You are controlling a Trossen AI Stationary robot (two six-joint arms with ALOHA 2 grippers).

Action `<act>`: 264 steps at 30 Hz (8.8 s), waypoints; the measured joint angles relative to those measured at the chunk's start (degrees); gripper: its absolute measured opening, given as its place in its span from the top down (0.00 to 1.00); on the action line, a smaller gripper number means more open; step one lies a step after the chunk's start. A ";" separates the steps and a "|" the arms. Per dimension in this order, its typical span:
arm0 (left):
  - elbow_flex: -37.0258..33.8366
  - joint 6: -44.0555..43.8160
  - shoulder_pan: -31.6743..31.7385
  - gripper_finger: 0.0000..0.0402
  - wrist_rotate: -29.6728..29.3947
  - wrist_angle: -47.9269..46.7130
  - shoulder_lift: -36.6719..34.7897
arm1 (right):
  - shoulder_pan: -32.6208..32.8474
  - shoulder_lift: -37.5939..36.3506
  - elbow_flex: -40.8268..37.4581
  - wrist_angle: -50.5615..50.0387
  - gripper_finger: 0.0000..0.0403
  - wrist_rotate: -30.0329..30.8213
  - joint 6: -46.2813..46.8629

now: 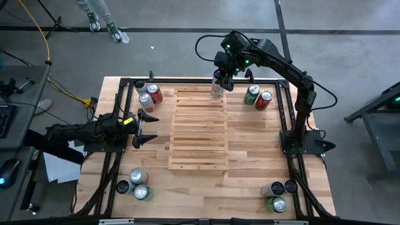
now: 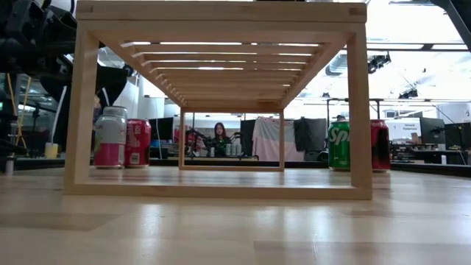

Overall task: Place canned beverage on shelf
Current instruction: Put the white pink soda can on the shelf

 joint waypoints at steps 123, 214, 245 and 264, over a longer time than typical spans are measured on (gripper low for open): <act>-0.02 0.00 -0.01 0.02 0.00 -0.01 0.00 | -1.66 -57.18 -62.74 35.66 0.01 1.46 34.07; 54.25 -30.59 25.68 0.02 -9.81 -43.86 53.92 | -1.64 -50.03 -62.75 45.83 0.01 0.72 40.05; 54.24 -34.67 42.93 0.02 -28.32 -51.90 65.70 | -1.64 -50.03 -62.75 45.79 0.01 0.74 40.08; 54.23 -38.61 43.26 0.02 -28.81 -51.82 73.97 | -1.61 -50.03 -62.75 43.63 0.01 0.74 40.09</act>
